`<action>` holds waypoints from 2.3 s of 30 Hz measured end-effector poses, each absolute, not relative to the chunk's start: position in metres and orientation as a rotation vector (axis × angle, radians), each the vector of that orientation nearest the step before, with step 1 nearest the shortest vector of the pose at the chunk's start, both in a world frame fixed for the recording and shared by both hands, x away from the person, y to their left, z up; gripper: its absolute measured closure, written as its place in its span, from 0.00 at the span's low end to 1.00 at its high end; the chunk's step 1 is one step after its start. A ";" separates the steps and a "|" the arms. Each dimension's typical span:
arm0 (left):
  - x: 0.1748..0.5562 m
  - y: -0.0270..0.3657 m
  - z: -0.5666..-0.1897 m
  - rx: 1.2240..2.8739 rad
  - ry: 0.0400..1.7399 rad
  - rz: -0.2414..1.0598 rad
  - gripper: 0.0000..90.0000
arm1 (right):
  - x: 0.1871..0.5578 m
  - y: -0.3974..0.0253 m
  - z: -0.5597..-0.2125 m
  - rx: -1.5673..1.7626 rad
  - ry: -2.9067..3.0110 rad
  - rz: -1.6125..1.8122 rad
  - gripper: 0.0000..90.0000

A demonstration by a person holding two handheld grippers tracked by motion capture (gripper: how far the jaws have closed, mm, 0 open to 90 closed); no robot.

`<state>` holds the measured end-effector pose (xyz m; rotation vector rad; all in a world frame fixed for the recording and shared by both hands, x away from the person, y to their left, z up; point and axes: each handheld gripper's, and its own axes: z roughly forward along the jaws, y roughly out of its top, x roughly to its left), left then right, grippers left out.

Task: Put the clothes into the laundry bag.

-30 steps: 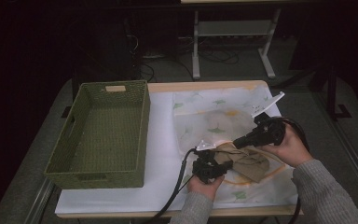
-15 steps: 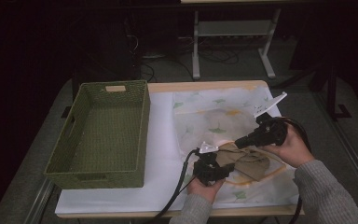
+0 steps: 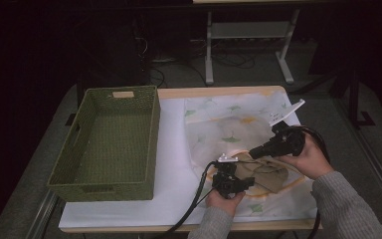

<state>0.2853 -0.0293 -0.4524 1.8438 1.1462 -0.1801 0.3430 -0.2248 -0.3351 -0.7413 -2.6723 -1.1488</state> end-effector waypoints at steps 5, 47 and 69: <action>0.291 -0.033 -0.452 1.790 1.160 -0.197 0.78 | 0.342 -0.228 -0.335 -0.745 -2.666 -1.149 0.99; 0.250 0.062 -0.433 1.854 1.123 -0.119 0.62 | 0.325 -0.246 -0.398 -0.808 -2.616 -1.021 0.98; 0.251 0.084 -0.433 1.848 1.154 -0.100 0.58 | 0.322 -0.264 -0.398 -0.885 -2.629 -1.039 0.98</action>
